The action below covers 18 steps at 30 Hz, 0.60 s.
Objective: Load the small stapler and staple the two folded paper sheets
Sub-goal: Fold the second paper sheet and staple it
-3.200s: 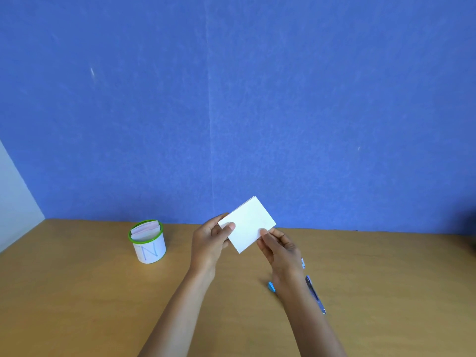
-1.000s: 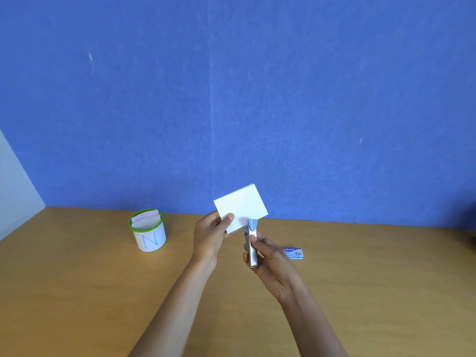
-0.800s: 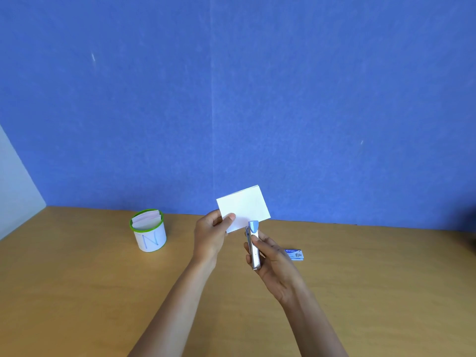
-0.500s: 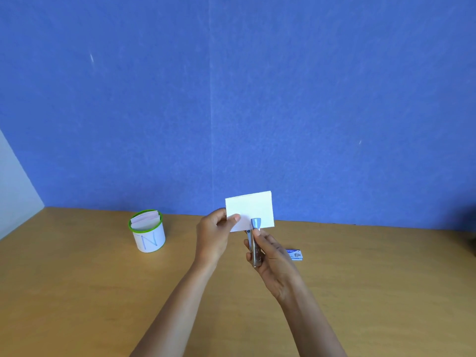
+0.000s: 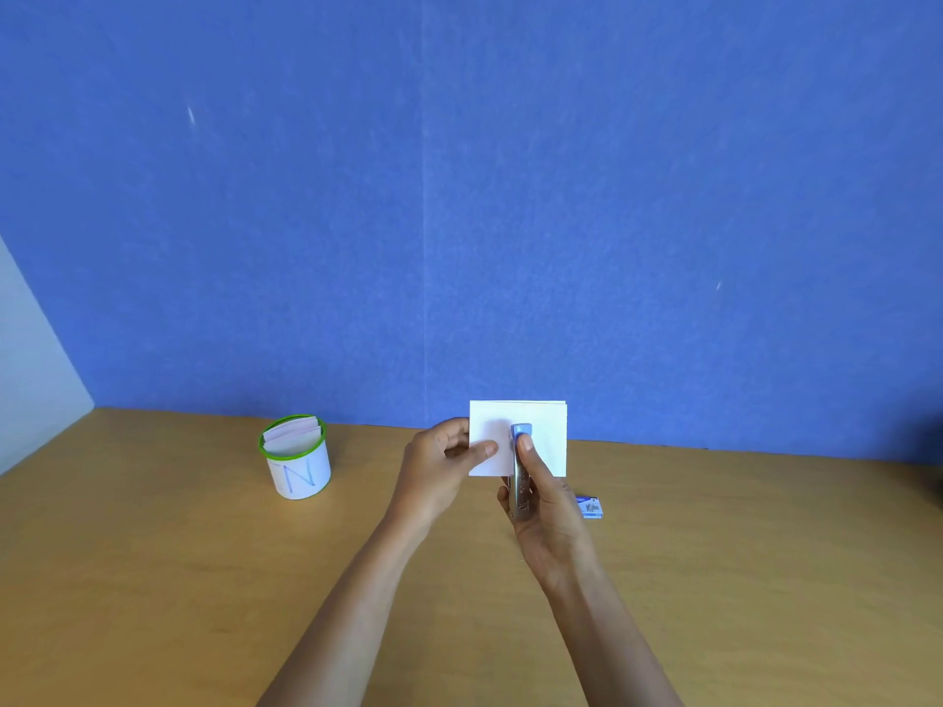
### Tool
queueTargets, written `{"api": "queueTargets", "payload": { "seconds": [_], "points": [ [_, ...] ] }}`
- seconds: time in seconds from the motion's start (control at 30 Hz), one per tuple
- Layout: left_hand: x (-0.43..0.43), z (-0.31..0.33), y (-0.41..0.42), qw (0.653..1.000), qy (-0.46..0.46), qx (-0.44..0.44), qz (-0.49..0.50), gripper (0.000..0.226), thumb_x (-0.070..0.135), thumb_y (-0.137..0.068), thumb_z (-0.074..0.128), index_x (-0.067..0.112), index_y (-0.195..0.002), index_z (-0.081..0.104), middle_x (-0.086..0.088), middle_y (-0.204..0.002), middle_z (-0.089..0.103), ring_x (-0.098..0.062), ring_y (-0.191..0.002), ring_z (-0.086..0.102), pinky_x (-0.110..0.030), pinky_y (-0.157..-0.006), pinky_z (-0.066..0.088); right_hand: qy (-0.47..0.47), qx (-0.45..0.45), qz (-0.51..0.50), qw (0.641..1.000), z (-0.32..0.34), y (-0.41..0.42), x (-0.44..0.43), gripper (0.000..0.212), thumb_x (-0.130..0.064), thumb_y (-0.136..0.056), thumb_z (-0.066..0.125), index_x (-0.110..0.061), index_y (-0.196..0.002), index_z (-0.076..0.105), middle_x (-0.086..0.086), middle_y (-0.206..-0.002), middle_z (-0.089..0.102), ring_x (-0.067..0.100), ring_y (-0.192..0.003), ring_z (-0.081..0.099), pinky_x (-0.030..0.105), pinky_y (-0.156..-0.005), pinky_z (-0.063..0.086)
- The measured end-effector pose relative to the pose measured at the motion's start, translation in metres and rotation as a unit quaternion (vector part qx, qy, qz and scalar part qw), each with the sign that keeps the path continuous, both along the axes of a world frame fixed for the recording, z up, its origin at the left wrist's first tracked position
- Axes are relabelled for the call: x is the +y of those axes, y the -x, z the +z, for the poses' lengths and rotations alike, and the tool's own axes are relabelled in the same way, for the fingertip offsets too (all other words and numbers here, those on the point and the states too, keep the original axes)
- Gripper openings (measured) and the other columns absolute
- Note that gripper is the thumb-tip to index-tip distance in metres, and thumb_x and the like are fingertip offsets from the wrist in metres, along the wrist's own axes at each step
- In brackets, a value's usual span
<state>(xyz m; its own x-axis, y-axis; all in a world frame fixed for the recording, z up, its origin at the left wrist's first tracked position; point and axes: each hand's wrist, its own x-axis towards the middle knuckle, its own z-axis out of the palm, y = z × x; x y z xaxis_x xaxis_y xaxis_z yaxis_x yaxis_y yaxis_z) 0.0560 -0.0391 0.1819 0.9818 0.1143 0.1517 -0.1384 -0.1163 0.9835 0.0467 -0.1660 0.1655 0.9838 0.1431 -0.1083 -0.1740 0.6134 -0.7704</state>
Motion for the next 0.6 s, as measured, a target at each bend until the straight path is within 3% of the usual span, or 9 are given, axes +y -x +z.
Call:
{"api": "queueTargets", "payload": {
  "seconds": [0.27, 0.47, 0.6],
  "points": [
    [-0.006, -0.007, 0.003, 0.998, 0.062, 0.000, 0.024, 0.011, 0.010, -0.082, 0.070, 0.010, -0.093, 0.070, -0.003, -0.091, 0.076, -0.015, -0.086, 0.070, -0.026, -0.080, 0.052, 0.065, 0.010, -0.031, 0.997, 0.000, 0.004, 0.003, 0.023, -0.039, -0.065, 0.077, -0.023, -0.081, 0.078, -0.010, -0.075, 0.067, 0.006, -0.069, 0.056, 0.023, -0.071, 0.044],
    [-0.009, -0.009, 0.005, 0.995, 0.096, 0.010, 0.015, 0.007, 0.010, -0.083, 0.068, 0.006, -0.089, 0.068, -0.002, -0.083, 0.073, -0.009, -0.075, 0.065, -0.019, -0.067, 0.049, 0.086, 0.012, -0.044, 0.995, -0.002, 0.003, 0.005, 0.025, -0.041, -0.064, 0.077, -0.020, -0.077, 0.075, -0.005, -0.068, 0.057, 0.009, -0.061, 0.045, 0.025, -0.066, 0.035],
    [-0.012, -0.008, 0.007, 0.990, 0.136, 0.023, 0.000, 0.014, 0.009, -0.086, 0.064, -0.002, -0.095, 0.063, -0.012, -0.091, 0.067, -0.018, -0.085, 0.059, -0.030, -0.078, 0.044, 0.099, 0.018, -0.058, 0.993, -0.003, 0.002, 0.006, 0.033, -0.045, -0.061, 0.077, -0.018, -0.076, 0.066, 0.000, -0.065, 0.043, 0.012, -0.056, 0.035, 0.026, -0.060, 0.029]
  ]
}}
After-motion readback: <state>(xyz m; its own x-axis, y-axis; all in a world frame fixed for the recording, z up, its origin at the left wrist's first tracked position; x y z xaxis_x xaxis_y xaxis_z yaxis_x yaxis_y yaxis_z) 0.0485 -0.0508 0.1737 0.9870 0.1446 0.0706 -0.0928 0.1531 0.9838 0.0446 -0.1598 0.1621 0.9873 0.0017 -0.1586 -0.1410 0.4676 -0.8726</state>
